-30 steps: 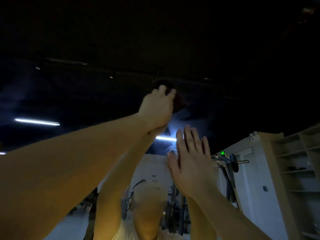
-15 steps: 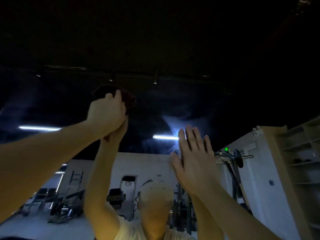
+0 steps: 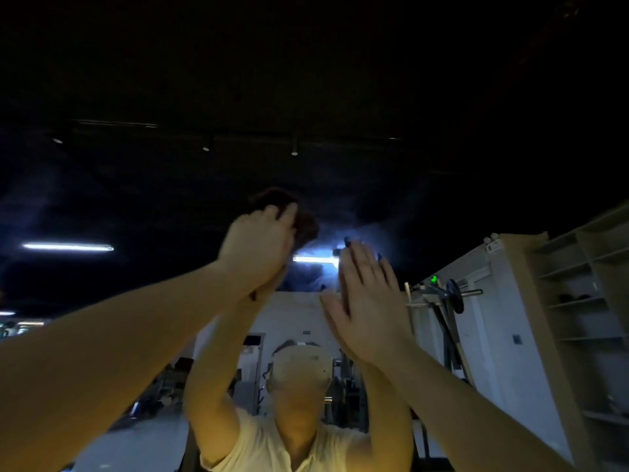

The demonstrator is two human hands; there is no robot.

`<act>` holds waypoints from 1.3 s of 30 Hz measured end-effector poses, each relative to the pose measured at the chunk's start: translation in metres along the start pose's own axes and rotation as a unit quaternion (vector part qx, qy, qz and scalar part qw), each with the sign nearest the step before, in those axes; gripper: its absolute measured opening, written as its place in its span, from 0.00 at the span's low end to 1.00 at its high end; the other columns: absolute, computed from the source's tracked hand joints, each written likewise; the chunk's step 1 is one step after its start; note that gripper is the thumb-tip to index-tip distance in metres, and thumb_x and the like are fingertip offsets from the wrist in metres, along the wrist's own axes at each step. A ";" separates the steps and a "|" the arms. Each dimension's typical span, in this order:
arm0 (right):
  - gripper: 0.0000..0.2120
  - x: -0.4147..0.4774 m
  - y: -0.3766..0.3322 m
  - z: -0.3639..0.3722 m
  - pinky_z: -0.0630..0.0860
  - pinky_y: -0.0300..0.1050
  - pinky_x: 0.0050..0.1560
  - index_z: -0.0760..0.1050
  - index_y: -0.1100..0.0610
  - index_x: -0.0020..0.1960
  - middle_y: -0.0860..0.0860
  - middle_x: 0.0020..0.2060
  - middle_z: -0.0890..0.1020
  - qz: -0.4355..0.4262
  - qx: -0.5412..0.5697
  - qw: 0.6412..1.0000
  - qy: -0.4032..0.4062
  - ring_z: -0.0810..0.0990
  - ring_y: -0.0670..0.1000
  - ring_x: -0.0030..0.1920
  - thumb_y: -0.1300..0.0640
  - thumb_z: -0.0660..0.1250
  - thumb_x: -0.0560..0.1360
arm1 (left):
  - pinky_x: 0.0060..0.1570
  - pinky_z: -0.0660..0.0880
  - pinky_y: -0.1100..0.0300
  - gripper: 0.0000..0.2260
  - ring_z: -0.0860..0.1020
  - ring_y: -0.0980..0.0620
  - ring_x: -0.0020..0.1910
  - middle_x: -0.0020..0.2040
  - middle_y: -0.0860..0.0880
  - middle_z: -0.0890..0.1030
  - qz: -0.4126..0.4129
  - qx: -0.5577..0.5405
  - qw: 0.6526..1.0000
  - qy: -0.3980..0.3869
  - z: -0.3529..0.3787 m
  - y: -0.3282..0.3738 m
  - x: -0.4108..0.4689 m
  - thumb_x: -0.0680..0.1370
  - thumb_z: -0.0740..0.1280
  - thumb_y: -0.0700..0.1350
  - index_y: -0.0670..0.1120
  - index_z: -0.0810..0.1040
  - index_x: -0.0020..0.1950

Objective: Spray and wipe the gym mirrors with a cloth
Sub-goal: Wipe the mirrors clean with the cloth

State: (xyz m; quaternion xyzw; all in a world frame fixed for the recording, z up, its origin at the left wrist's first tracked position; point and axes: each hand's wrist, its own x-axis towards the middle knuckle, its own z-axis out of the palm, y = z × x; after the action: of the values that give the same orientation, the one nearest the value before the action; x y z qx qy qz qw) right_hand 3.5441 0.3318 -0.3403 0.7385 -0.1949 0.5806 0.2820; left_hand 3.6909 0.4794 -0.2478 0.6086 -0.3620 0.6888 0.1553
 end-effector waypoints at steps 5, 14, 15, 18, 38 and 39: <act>0.31 -0.021 0.106 -0.031 0.52 0.60 0.81 0.57 0.53 0.83 0.54 0.83 0.55 0.088 -0.045 0.993 0.063 0.53 0.56 0.82 0.40 0.43 0.84 | 0.65 0.70 0.40 0.22 0.71 0.36 0.68 0.73 0.36 0.70 0.016 -0.001 0.998 0.060 0.005 -0.029 -0.003 0.84 0.59 0.51 0.41 0.75 0.73; 0.31 -0.053 0.157 0.012 0.47 0.60 0.82 0.49 0.54 0.84 0.55 0.83 0.52 0.165 -0.058 0.981 0.087 0.48 0.55 0.83 0.42 0.43 0.85 | 0.77 0.63 0.47 0.22 0.67 0.39 0.79 0.79 0.37 0.69 0.090 -0.195 0.972 0.100 -0.008 0.114 0.042 0.84 0.64 0.41 0.36 0.71 0.76; 0.31 -0.053 0.156 0.010 0.46 0.59 0.82 0.49 0.54 0.85 0.54 0.84 0.51 0.164 -0.060 0.981 0.087 0.47 0.54 0.84 0.41 0.43 0.85 | 0.79 0.60 0.48 0.23 0.64 0.40 0.81 0.81 0.38 0.66 0.110 -0.204 0.969 0.087 -0.011 0.133 0.044 0.84 0.63 0.42 0.37 0.68 0.79; 0.32 -0.053 0.156 0.007 0.44 0.57 0.82 0.48 0.54 0.85 0.53 0.84 0.50 0.163 -0.057 0.981 0.086 0.45 0.53 0.84 0.41 0.43 0.85 | 0.77 0.64 0.49 0.26 0.67 0.40 0.79 0.79 0.37 0.68 0.193 -0.219 0.954 0.073 -0.015 0.188 0.044 0.81 0.69 0.42 0.37 0.71 0.77; 0.40 -0.053 0.097 0.008 0.46 0.63 0.81 0.51 0.59 0.84 0.57 0.83 0.52 0.198 -0.038 0.975 0.096 0.49 0.59 0.83 0.36 0.29 0.82 | 0.77 0.66 0.45 0.27 0.68 0.41 0.77 0.80 0.38 0.66 0.007 -0.214 0.974 0.076 0.000 0.130 -0.035 0.80 0.60 0.43 0.41 0.65 0.80; 0.38 -0.053 0.098 0.010 0.46 0.63 0.82 0.50 0.59 0.84 0.57 0.83 0.51 0.197 -0.038 0.975 0.092 0.49 0.59 0.83 0.38 0.32 0.83 | 0.76 0.66 0.47 0.26 0.71 0.43 0.75 0.78 0.40 0.69 0.047 -0.238 0.967 0.074 -0.004 0.158 -0.040 0.80 0.58 0.45 0.42 0.69 0.79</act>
State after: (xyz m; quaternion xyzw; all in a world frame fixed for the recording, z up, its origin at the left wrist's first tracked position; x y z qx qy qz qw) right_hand 3.4777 0.2486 -0.3744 0.6180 -0.3317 0.6821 0.2068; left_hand 3.5927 0.3821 -0.3350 0.4833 -0.5317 0.6324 0.2895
